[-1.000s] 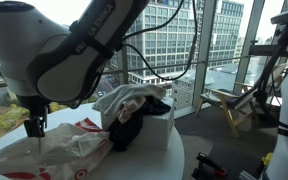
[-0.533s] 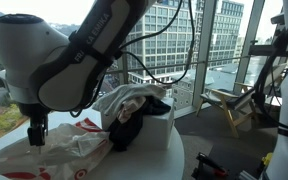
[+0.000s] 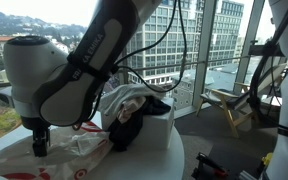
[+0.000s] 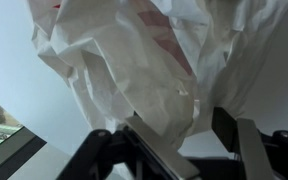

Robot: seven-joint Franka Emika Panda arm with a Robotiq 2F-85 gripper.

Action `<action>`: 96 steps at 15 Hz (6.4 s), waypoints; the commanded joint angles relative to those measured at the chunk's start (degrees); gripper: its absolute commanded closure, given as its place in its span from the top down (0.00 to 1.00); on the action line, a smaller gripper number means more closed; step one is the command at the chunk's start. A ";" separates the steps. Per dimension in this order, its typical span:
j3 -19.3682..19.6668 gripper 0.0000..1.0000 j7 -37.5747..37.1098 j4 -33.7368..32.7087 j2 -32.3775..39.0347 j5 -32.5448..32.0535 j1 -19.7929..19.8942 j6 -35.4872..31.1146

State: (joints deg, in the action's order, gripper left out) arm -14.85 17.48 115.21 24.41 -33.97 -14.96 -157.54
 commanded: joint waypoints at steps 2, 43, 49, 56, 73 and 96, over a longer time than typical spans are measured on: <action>-1.57 0.35 7.01 -1.95 0.81 5.87 0.97 1.08; 21.09 0.06 -32.09 -17.71 9.24 -67.68 -12.84 -1.64; 20.75 0.08 -40.37 -20.47 13.33 -81.34 -11.76 -0.52; 20.14 0.09 -47.15 -22.32 15.79 -93.04 -10.37 1.16; 6.66 1.00 -31.50 -19.29 10.42 -64.16 -1.90 5.76; 1.00 1.00 -27.48 -2.81 -11.18 -35.29 -1.20 37.88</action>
State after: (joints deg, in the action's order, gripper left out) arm -12.67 -8.73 109.03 16.36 -74.70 -17.25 -118.68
